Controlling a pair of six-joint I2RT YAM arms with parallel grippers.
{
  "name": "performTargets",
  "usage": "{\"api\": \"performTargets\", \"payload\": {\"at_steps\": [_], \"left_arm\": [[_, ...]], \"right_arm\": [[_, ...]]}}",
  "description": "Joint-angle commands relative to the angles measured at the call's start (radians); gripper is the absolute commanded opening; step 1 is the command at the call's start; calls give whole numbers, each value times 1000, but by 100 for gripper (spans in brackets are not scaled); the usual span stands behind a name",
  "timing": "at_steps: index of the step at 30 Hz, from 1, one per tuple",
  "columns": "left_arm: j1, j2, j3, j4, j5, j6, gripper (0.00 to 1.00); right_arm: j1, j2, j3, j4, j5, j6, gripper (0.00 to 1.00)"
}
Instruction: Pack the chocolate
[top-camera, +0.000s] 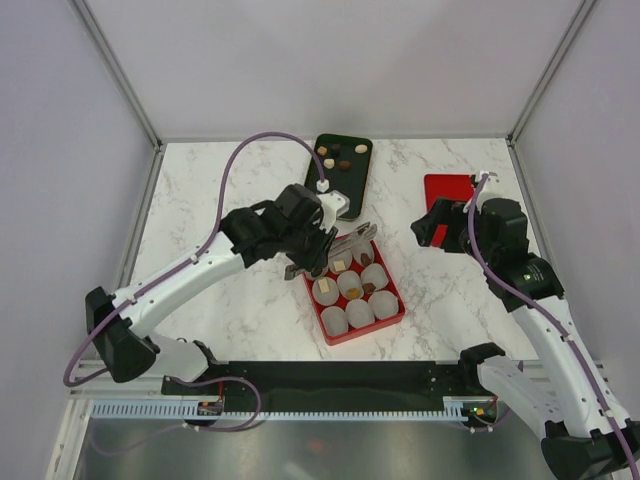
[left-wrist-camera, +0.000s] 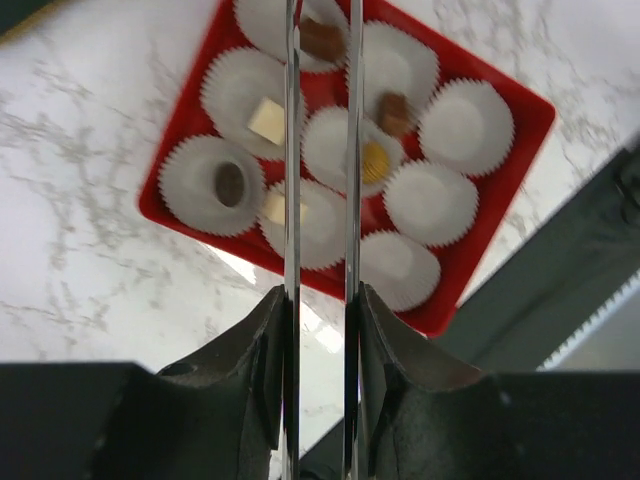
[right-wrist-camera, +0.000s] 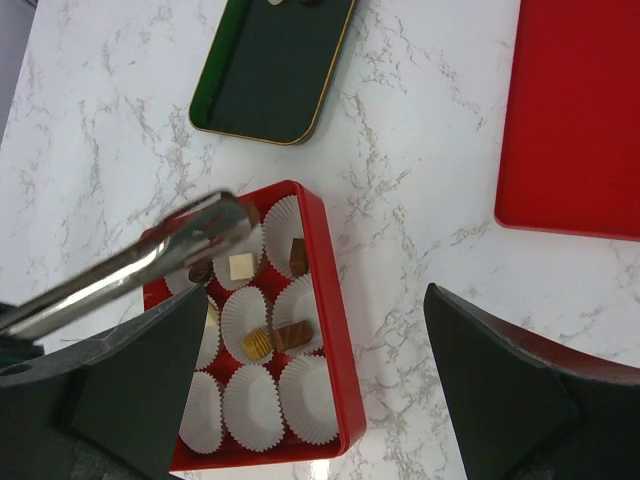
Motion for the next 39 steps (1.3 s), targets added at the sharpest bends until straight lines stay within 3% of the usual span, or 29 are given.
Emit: {"api": "performTargets", "payload": {"at_steps": [1,14,39], "left_arm": [[-33,-120,-94,-29,99,-38,32],[-153,-233,-269,-25,176,-77,33],[-199,-108,-228,60,188,-88,40]], "right_arm": [[-3,-16,49,-28,51,-30,98],[-2,-18,57,-45,70,-10,98],[-2,-47,52,-51,74,-19,98]]}}
